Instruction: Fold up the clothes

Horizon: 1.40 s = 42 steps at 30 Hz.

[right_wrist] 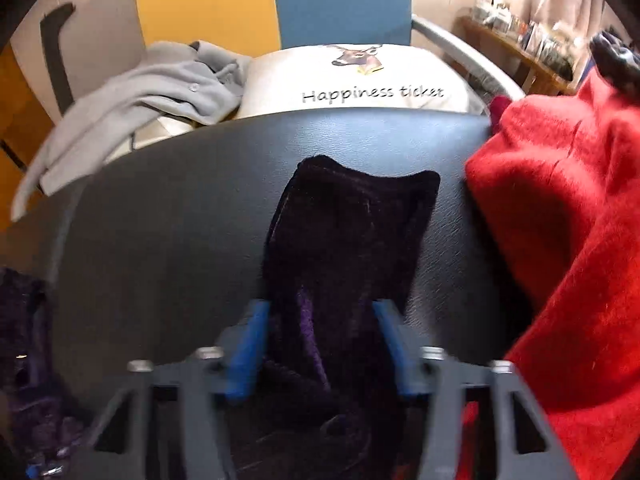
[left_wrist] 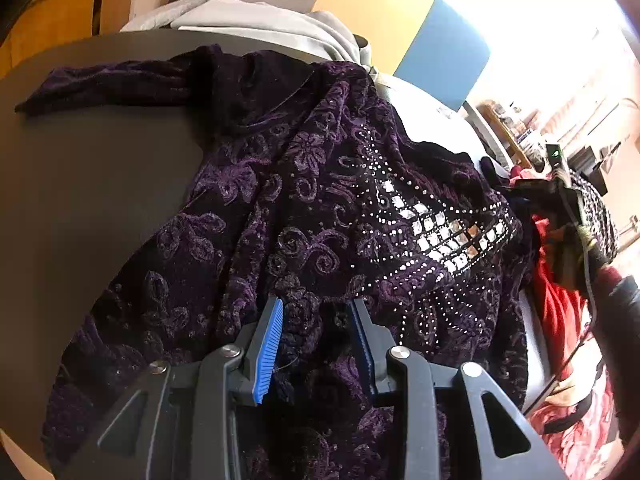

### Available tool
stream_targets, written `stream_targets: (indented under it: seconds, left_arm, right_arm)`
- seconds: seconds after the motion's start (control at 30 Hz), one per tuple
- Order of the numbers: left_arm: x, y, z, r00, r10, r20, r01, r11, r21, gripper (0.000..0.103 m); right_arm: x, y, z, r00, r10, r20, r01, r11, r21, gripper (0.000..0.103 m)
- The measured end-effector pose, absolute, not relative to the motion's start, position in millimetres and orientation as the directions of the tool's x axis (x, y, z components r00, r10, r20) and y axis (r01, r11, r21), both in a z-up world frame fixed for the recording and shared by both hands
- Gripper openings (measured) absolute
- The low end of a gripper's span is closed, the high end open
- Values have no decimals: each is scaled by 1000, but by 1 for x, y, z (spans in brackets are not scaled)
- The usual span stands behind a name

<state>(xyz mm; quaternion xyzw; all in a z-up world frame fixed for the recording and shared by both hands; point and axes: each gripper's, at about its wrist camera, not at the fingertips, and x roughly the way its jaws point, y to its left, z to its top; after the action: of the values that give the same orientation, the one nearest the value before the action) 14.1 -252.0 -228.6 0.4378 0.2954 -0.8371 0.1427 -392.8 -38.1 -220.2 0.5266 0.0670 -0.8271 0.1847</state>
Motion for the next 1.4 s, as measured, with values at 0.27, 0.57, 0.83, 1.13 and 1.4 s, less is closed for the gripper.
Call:
stream_targets:
  seconds: [0.27,0.57,0.83,1.13,1.4]
  left_arm:
    - [14,-247,-229,-584,-7,-812,478,-811,-337,34]
    - [17,-243,-228,-577,-41,-816,464,-838,-287,34]
    - [14,-239,-217,-531,-45,-846,458,-855,-242,34]
    - [-14,-241,-174,-610,-60,-790,366,-906,-213,34]
    - [-83,-285,-142,-656,-114,-746,303,-945,-122,34]
  right_arm:
    - [-321,0,-147,-446,-458,-769,474,-850,231,11]
    - [-159,129,-57,-511,-634,-581,542,-762,355,10]
    - [-99,230,-92,-566,-467,-679,285,-884,371,14]
    - [-113,149,-69,-552,-603,-576,471,-795,382,61]
    - [-145,-37,-126,-192,-736,-649,631,-599,493,61]
